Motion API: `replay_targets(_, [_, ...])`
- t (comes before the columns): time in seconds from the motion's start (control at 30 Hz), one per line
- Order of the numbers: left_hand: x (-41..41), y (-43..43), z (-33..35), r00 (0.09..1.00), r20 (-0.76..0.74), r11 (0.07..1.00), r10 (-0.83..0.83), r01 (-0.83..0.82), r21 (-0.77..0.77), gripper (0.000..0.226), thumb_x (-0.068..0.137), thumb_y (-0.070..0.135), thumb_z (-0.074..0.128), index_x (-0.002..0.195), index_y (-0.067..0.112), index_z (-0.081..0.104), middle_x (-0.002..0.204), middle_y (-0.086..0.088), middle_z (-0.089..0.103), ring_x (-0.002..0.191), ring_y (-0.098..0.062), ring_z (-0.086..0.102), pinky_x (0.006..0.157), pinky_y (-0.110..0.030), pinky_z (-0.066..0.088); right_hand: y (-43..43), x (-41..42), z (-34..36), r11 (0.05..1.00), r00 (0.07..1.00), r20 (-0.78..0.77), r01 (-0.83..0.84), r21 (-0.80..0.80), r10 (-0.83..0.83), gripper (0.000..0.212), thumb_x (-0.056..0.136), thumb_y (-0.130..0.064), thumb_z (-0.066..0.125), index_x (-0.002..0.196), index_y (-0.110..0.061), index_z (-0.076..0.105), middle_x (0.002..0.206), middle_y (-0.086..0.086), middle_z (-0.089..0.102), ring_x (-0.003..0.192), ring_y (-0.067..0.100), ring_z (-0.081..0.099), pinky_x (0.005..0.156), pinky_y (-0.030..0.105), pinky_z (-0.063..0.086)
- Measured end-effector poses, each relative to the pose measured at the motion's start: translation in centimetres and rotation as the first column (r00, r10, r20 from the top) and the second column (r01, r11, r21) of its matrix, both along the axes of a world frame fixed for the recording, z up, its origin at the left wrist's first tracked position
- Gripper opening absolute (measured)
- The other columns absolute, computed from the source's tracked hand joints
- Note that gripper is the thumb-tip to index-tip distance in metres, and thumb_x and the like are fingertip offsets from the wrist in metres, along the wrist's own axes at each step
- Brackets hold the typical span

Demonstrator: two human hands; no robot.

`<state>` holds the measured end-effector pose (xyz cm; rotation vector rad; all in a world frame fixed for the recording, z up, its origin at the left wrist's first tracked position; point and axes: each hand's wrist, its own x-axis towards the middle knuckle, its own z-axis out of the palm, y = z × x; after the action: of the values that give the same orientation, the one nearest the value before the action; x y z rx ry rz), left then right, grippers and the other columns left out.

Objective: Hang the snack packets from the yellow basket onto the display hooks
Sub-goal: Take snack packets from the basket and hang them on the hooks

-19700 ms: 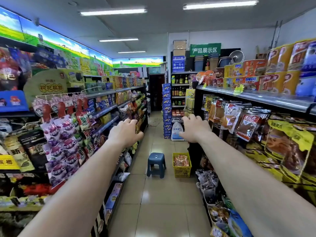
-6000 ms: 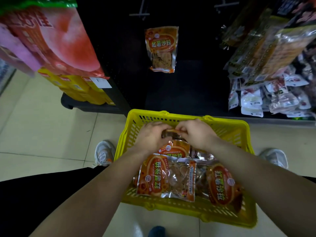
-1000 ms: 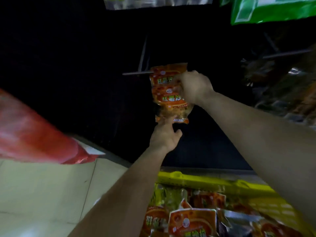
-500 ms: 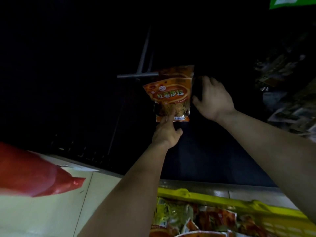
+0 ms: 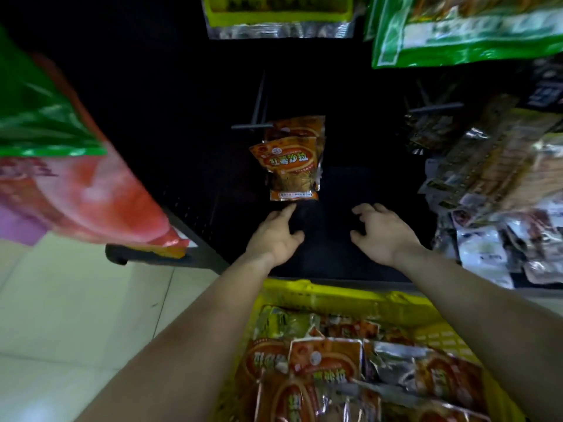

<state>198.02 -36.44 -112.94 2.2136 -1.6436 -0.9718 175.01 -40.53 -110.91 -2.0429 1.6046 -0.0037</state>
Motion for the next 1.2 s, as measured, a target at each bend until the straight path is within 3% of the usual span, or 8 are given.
replay_targets(0.13, [-0.6,5.6,3.4,0.999,0.012,0.999,-0.037,0.037,-0.037,0.065,0.094,0.039,0.06,0.153,0.034,0.034,0.152,-0.006,0.041,0.136,-0.026,0.045,0.113,-0.037,0.038,3.9,-1.8,2.4,0.999,1.0,0.016,-0.022,-0.026,0.022,0.052,0.093,-0.034,0.057,0.142,-0.02,0.045,0.135,0.01,0.053,0.134,0.032,0.042,0.107,0.043,0.04])
replay_targets(0.33, [-2.0,14.6,4.6,0.994,0.104,0.992,-0.034,0.046,-0.121,0.036,0.089,0.03,0.066,0.124,0.022,0.061,0.121,-0.005,0.059,0.116,-0.026,0.057,0.1,-0.036,0.043,11.7,-4.3,3.5,0.993,0.986,0.16,-0.029,-0.111,0.046,0.032,0.093,-0.028,0.058,0.125,-0.023,0.058,0.11,-0.003,0.056,0.109,0.025,0.058,0.092,0.036,0.048])
replay_targets(0.43, [-3.1,17.5,2.8,0.985,0.122,0.992,-0.12,0.116,0.041,0.045,0.088,0.034,0.068,0.129,0.02,0.058,0.13,-0.007,0.059,0.122,-0.027,0.055,0.103,-0.037,0.043,15.2,-4.9,1.6,0.992,0.987,0.101,-0.121,-0.025,0.123,0.032,0.093,-0.03,0.058,0.124,-0.025,0.056,0.109,-0.005,0.062,0.106,0.023,0.06,0.086,0.034,0.048])
replay_targets(0.57, [-4.1,19.1,-0.2,0.987,0.101,0.968,-0.123,0.097,0.233,0.066,0.089,0.044,0.07,0.146,0.026,0.042,0.139,-0.007,0.058,0.125,-0.028,0.056,0.102,-0.04,0.047,18.3,-5.1,-2.4,0.969,0.98,-0.02,-0.192,0.158,0.198,0.042,0.094,-0.036,0.057,0.135,-0.025,0.052,0.129,0.003,0.063,0.116,0.026,0.06,0.095,0.039,0.049])
replay_targets(0.73, [-4.3,19.2,-2.1,0.991,0.052,0.949,-0.121,0.1,0.3,0.035,0.09,0.043,0.069,0.119,0.028,0.056,0.114,-0.002,0.069,0.102,-0.024,0.067,0.084,-0.039,0.056,18.9,-4.3,-5.7,0.955,0.974,-0.054,-0.203,0.216,0.219,0.052,0.094,-0.037,0.054,0.144,-0.027,0.043,0.139,0.009,0.053,0.124,0.033,0.053,0.099,0.044,0.047])
replay_targets(1.0, [-1.3,21.5,-1.8,0.971,0.171,0.913,-0.169,0.089,0.397,0.041,0.084,0.051,0.074,0.114,0.024,0.064,0.12,-0.003,0.068,0.105,-0.022,0.064,0.081,-0.029,0.049,21.8,-3.0,-7.4,0.887,0.941,0.005,-0.319,0.334,0.337,0.041,0.085,-0.053,0.066,0.121,-0.035,0.057,0.108,-0.008,0.068,0.099,0.018,0.064,0.081,0.034,0.052])
replay_targets(1.1, [-0.7,22.0,-1.2,0.983,0.107,0.926,-0.153,0.104,0.364,0.025,0.087,0.036,0.074,0.109,0.024,0.068,0.117,-0.005,0.068,0.103,-0.022,0.063,0.081,-0.028,0.047,22.2,-2.5,-7.3,0.876,0.94,-0.019,-0.31,0.37,0.341,0.031,0.089,-0.042,0.066,0.118,-0.033,0.062,0.111,-0.011,0.069,0.105,0.018,0.064,0.086,0.037,0.053])
replay_targets(1.2, [-1.0,21.7,-0.2,0.995,-0.021,0.951,-0.101,0.103,0.292,0.014,0.091,0.027,0.071,0.103,0.032,0.066,0.112,0.001,0.064,0.1,-0.017,0.059,0.079,-0.028,0.046,22.3,-2.4,-6.8,0.916,0.952,-0.005,-0.294,0.272,0.307,0.043,0.082,-0.04,0.072,0.121,-0.032,0.056,0.119,-0.003,0.064,0.104,0.021,0.061,0.079,0.033,0.05])
